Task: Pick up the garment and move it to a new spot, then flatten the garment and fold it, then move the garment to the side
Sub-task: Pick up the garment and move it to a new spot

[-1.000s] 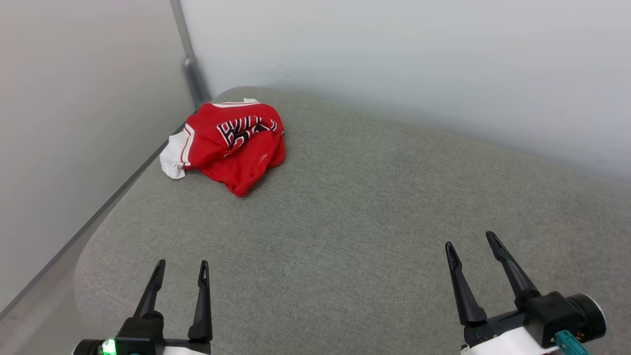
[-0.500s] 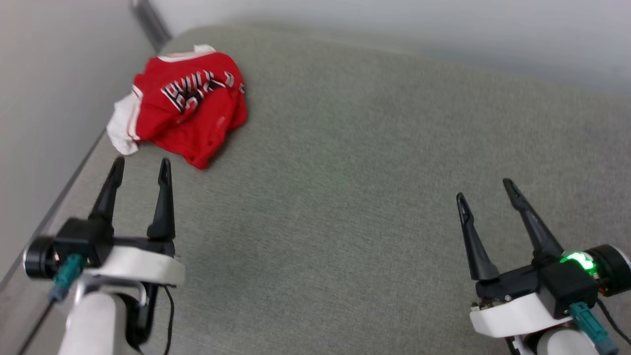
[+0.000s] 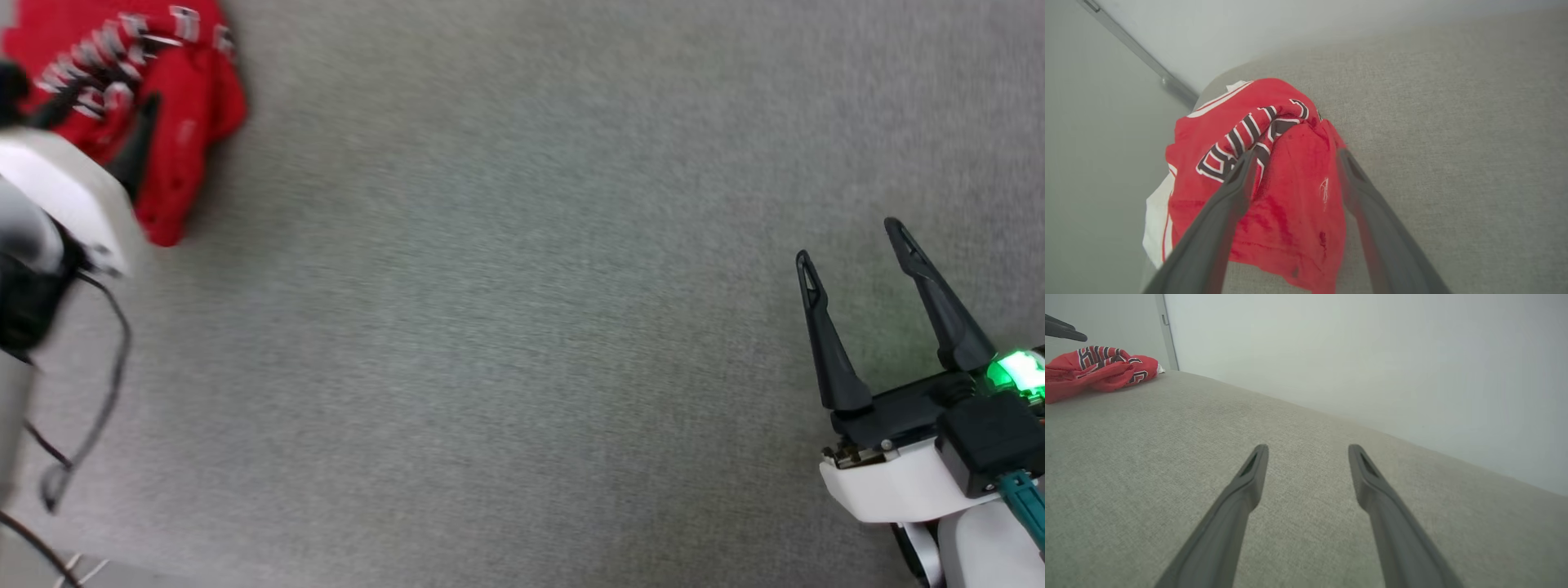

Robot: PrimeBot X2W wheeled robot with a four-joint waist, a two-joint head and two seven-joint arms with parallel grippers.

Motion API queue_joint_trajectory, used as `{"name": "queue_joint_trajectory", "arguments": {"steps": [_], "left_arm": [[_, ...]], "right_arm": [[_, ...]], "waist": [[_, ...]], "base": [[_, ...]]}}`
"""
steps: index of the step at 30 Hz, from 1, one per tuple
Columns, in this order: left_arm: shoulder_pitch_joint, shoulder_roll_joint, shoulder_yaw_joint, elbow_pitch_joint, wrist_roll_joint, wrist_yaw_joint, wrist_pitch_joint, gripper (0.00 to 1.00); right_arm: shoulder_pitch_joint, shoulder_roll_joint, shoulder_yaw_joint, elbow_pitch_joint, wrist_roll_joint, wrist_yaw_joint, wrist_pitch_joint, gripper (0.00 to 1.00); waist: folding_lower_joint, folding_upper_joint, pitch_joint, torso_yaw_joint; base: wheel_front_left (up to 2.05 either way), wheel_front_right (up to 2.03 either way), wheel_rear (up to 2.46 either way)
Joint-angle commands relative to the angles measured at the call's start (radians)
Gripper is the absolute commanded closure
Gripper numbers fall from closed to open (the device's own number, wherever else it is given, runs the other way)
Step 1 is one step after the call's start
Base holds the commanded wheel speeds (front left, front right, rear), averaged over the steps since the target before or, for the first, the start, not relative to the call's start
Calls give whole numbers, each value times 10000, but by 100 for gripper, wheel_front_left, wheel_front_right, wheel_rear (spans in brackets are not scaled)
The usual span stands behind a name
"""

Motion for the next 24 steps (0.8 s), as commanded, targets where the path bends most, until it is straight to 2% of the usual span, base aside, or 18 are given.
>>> {"name": "queue_joint_trajectory", "arguments": {"steps": [1, 4, 7, 13, 16, 19, 20, 21, 24], "left_arm": [[-295, 186, -37, 69, -212, -4, 237, 0], [-993, 911, -513, 502, -1208, -6, 1882, 0], [-1703, 1436, -404, 1004, -2030, -5, 2930, 0], [-2534, 1718, -41, 1988, -3451, -6, 4655, 0], [-2743, 1827, -11, 2304, -3653, 61, 5166, 0], [-2756, 1679, -173, 2601, -3733, 122, 5618, 0], [-2714, 1582, -246, 2674, -3774, 117, 5732, 59], [-2694, 1485, -286, 2726, -3788, 127, 5775, 100], [-2572, 1310, -347, 2848, -3825, 105, 5624, 100]], "right_arm": [[-151, -72, -12, -81, -33, -3, -21, 0], [-254, -120, -66, -171, 4, -3, -21, 0], [-297, -50, -13, -266, -24, -3, -21, 0], [-318, -20, 28, -298, -137, -4, -10, 0], [-265, -49, -68, -301, -137, -4, 14, 0], [-202, -111, -159, -256, -159, -9, 45, 0], [-191, -124, -178, -240, -168, -9, 48, 0], [-193, -124, -187, -225, -191, -9, 48, 0], [-241, -78, -159, -157, -217, -9, 50, 0]], "waist": [[-3, 0, 681, -568], [-3, 0, 1053, -776], [-3, 0, 1381, -993], [-3, 0, 1900, -1307], [-3, 0, 2114, -1383], [-3, 0, 2223, -1391], [-3, 0, 2242, -1384], [-3, 0, 2252, -1371], [-3, 0, 2165, -1327]], "base": [[0, 0, 0], [0, 0, 0], [0, 0, 0], [0, 0, 0], [0, 0, 0], [0, 0, 0], [0, 0, 0], [0, 0, 0], [0, 0, 0]]}}
